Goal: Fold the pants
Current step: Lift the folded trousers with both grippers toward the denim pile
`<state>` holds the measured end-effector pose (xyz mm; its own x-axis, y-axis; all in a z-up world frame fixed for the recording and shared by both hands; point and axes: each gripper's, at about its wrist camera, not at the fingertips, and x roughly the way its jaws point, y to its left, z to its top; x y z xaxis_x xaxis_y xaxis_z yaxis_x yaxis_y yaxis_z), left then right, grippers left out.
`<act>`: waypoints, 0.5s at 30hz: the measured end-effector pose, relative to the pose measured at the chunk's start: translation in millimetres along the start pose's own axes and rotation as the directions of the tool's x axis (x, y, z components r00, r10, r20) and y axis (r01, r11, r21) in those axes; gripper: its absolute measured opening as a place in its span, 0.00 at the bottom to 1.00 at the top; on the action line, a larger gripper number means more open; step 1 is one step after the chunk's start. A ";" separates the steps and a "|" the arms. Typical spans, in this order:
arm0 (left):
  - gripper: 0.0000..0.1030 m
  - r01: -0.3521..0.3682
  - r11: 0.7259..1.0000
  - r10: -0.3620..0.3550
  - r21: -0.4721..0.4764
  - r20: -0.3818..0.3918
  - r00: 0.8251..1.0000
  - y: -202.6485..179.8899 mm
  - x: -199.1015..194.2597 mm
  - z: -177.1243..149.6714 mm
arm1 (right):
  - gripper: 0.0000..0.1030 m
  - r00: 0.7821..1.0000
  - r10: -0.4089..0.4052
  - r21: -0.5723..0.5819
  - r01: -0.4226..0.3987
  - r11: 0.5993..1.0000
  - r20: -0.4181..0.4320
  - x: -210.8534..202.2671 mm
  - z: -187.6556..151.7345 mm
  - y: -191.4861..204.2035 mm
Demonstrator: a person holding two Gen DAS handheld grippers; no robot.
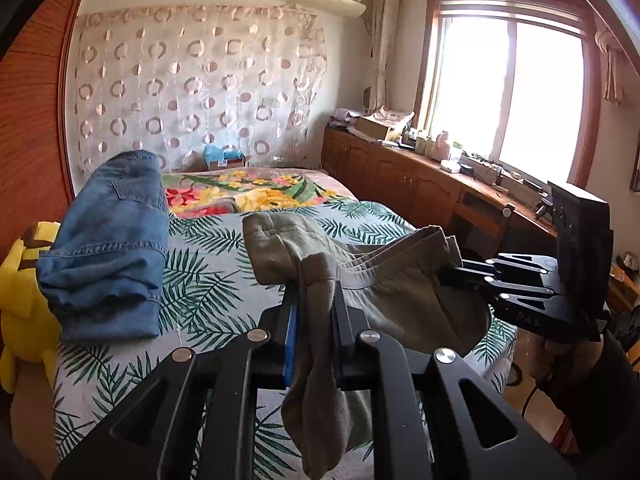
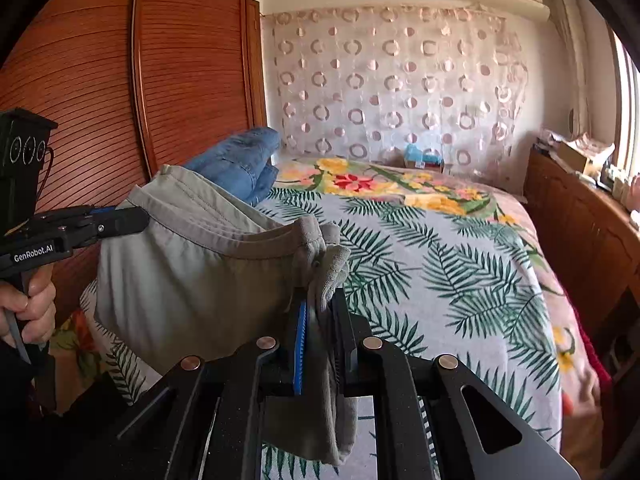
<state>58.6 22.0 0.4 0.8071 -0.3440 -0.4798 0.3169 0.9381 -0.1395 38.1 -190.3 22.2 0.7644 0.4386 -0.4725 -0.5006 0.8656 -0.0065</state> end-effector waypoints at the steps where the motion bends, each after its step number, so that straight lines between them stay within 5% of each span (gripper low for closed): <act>1: 0.14 -0.002 1.000 0.002 0.002 0.003 1.000 -1.0 -1.7 0.3 | 0.11 1.000 0.002 -0.003 -0.002 1.000 0.003 -2.0 1.2 0.8; 15: 0.14 -0.039 0.999 0.039 0.005 0.033 0.999 9.8 -11.7 5.1 | 0.11 0.999 0.024 -0.063 -0.021 0.998 0.037 6.4 14.5 4.5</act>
<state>54.8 35.0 9.1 0.8351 -0.3083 -0.4557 0.2876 0.9507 -0.1162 46.7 -180.1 31.9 0.7669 0.4675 -0.4396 -0.5413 0.8393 -0.0516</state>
